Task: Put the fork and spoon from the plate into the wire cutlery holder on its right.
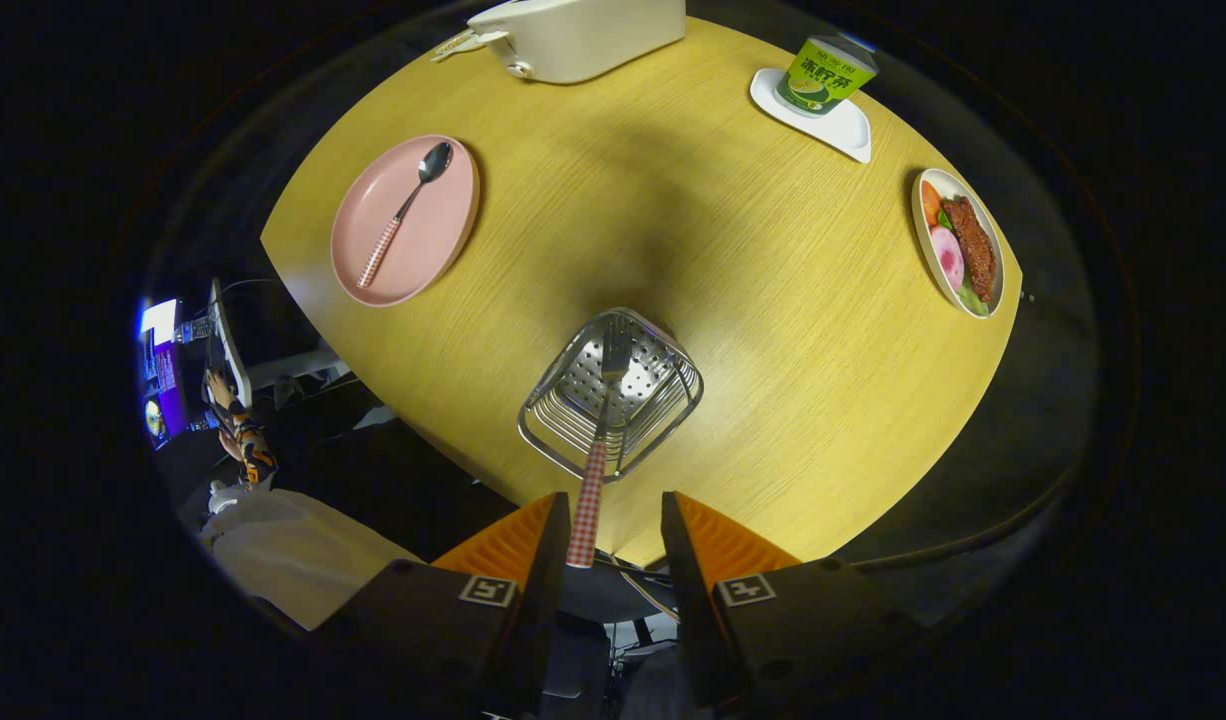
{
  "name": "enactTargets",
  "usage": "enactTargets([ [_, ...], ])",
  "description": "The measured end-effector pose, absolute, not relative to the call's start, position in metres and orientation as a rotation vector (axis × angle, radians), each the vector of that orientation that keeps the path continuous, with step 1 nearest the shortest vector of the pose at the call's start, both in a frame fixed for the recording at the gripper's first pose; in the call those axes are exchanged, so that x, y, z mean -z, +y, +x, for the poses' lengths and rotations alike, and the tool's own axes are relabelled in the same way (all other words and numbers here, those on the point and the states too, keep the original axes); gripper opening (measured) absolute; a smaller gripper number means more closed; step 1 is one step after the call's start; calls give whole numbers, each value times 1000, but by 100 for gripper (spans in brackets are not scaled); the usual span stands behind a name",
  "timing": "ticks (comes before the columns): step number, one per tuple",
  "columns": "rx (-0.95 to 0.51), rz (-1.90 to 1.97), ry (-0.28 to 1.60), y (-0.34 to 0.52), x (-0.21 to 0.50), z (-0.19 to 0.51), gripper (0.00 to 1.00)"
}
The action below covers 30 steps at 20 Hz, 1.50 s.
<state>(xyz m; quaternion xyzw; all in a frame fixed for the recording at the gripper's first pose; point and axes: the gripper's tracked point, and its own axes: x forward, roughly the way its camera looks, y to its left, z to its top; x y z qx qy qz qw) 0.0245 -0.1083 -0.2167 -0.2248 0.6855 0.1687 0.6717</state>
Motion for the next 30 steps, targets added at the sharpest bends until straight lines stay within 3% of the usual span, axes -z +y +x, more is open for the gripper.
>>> enactTargets([
  [3, -402, -471, 1479, -93, 206, 23, 71],
  [4, -410, -445, 1459, -86, 203, 21, 82],
  [6, -425, -390, 1400, -72, 192, 20, 96],
  [14, -470, -276, 1064, -7, 142, 21, 99],
  [20, -421, -313, 858, 39, 141, 40, 100],
  [30, -416, -238, 828, 147, 212, 43, 100],
])
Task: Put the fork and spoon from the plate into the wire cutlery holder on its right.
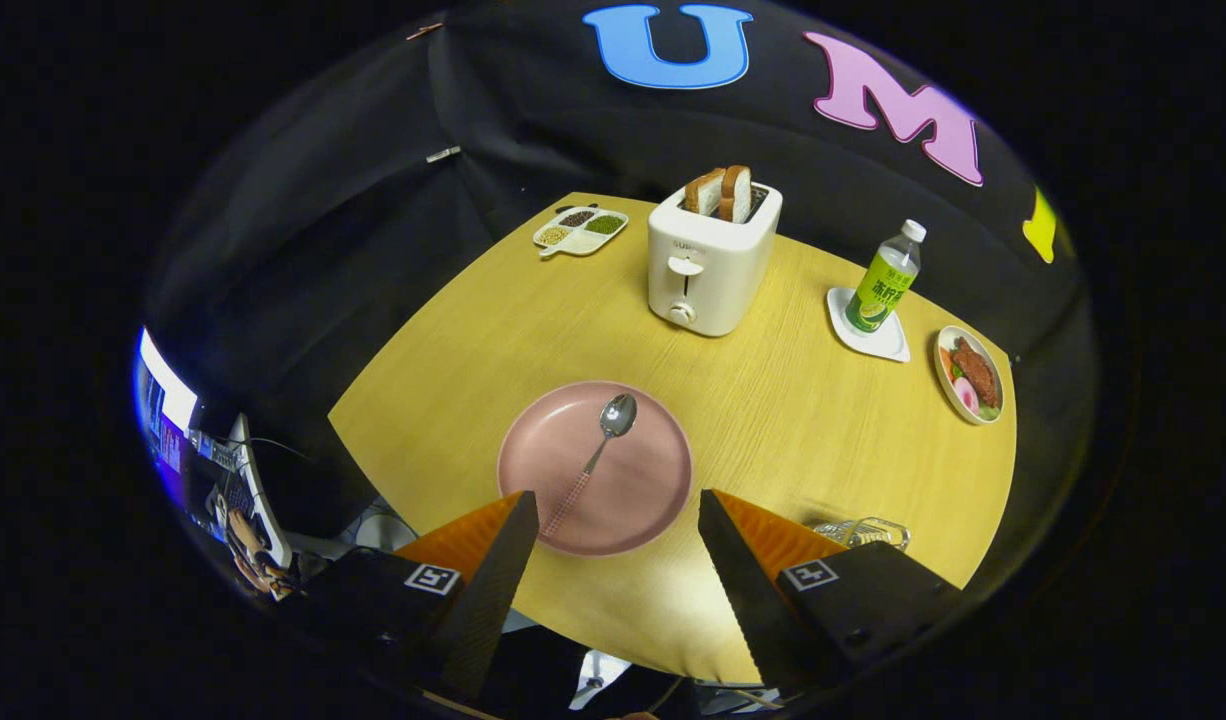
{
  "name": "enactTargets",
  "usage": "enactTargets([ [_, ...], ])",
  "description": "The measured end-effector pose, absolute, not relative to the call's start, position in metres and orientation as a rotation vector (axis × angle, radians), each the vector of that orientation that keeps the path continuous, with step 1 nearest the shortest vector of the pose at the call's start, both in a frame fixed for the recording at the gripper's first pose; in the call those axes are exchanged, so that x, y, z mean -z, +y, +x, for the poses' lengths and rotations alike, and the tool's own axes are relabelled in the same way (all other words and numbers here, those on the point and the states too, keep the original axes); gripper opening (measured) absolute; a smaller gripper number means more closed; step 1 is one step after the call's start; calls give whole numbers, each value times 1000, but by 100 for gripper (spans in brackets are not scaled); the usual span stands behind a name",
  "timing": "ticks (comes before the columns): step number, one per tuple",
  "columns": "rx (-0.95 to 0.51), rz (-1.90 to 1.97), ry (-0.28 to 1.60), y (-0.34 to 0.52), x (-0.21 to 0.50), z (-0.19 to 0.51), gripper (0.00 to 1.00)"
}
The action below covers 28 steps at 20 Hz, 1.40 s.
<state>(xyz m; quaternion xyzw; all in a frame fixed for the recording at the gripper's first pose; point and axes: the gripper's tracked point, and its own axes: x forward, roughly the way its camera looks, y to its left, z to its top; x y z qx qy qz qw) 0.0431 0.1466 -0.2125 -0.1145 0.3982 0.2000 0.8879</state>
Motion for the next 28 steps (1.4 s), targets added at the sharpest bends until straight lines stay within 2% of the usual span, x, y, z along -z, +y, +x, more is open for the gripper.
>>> enactTargets([
  [11, -295, -244, 951, 182, 333, 67, 100],
  [17, -250, -248, 1022, 186, 359, 56, 100],
  [19, -237, -233, 1045, 188, 366, 53, 94],
  [20, -228, -226, 1055, 187, 370, 53, 85],
  [25, -192, -188, 1081, 182, 378, 52, 63],
  [28, -161, -214, 1081, 177, 380, 53, 38],
])
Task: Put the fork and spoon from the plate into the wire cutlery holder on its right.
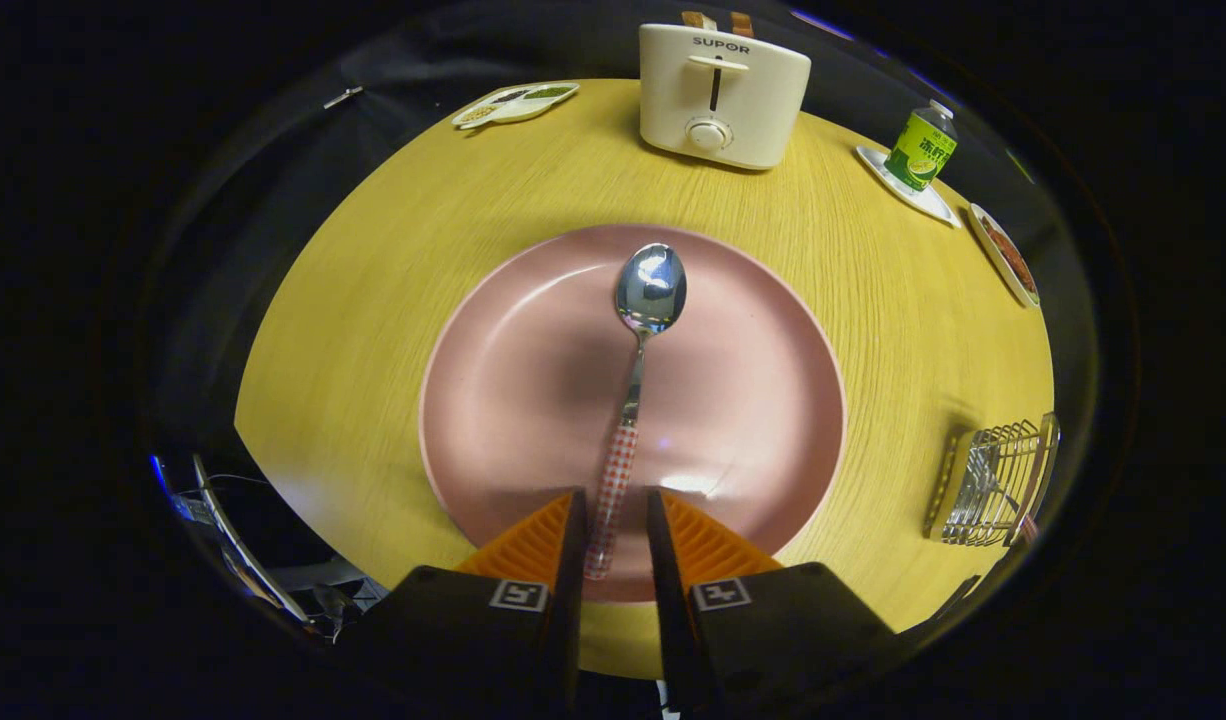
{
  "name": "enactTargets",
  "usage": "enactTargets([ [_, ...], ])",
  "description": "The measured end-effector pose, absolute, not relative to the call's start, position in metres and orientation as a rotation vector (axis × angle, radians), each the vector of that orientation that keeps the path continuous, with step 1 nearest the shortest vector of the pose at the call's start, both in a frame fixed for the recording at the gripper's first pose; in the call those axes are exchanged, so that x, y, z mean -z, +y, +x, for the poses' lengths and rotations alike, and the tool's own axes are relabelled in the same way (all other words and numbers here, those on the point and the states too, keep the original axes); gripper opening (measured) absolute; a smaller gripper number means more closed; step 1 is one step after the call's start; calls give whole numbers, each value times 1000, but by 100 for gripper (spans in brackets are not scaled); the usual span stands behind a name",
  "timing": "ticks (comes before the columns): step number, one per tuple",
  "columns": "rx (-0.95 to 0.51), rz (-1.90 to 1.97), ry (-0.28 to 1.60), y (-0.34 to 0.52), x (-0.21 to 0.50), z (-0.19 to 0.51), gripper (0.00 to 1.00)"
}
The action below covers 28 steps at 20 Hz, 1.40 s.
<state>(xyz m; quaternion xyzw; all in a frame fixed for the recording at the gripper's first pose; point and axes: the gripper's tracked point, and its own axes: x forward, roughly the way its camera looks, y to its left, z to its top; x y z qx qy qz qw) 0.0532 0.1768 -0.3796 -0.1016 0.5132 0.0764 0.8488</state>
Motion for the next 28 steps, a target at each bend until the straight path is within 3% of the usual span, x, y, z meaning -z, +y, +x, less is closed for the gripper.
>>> enactTargets([
  [2, -153, -211, 1093, 174, 380, 52, 21],
  [3, -151, -201, 1107, 173, 381, 50, 22],
  [5, -183, -159, 1132, 177, 381, 47, 15],
  [9, -241, -16, 1202, 188, 386, 46, 15],
  [13, -302, -36, 1195, 189, 386, 45, 9],
  [28, -373, 59, 1130, 167, 320, 34, 8],
])
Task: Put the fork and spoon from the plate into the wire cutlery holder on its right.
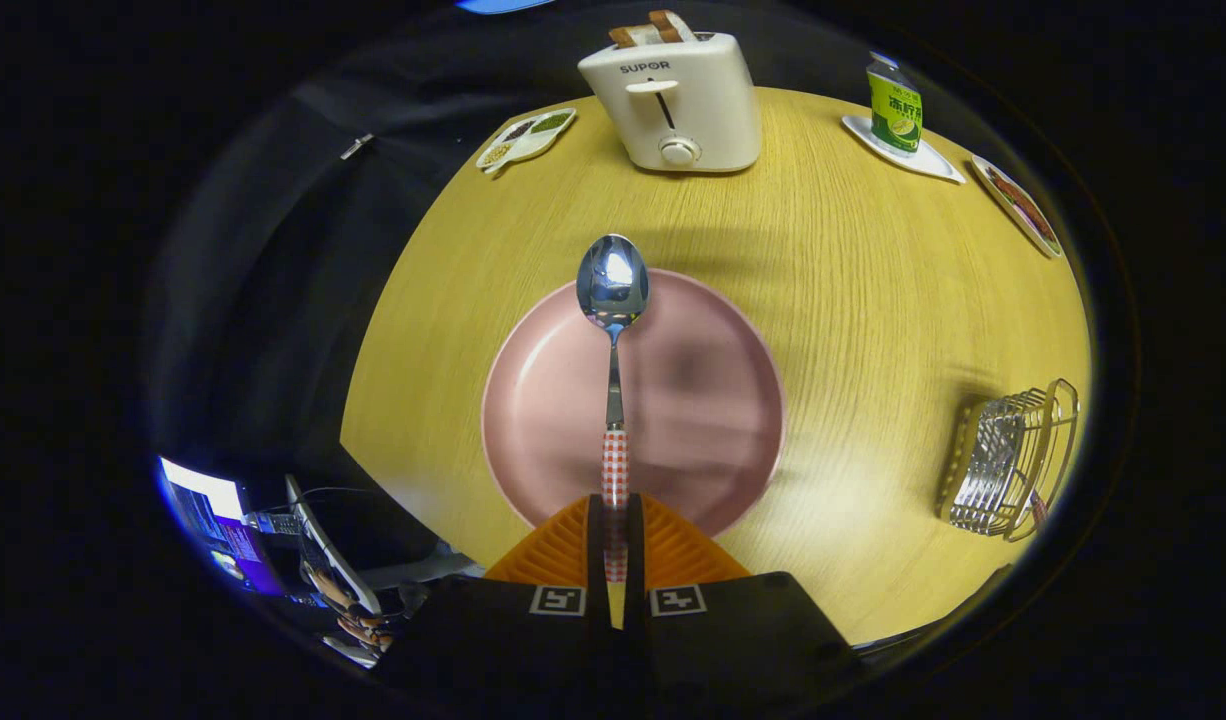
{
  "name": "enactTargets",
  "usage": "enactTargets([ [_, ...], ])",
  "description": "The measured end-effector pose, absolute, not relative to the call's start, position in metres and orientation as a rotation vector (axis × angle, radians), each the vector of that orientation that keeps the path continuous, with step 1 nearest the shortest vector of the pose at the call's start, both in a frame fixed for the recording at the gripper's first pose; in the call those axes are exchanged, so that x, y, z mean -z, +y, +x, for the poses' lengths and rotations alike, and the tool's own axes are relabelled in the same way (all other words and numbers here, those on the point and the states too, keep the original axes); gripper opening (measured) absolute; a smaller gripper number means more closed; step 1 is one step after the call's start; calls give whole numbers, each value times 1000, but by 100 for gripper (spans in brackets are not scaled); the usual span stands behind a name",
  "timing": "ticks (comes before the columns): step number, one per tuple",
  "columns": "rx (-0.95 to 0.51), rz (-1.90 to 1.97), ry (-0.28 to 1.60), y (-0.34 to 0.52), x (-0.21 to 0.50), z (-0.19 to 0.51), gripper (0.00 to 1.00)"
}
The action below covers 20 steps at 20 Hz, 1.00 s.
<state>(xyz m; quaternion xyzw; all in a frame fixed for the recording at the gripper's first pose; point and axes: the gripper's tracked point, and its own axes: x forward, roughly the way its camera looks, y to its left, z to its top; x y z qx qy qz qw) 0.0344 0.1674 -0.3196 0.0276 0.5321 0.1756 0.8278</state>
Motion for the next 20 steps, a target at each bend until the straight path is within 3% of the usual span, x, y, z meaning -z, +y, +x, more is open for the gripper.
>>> enactTargets([
  [12, -433, 40, 1138, 62, 206, -4, 8],
  [20, -409, -127, 1311, -50, 173, -28, 8],
])
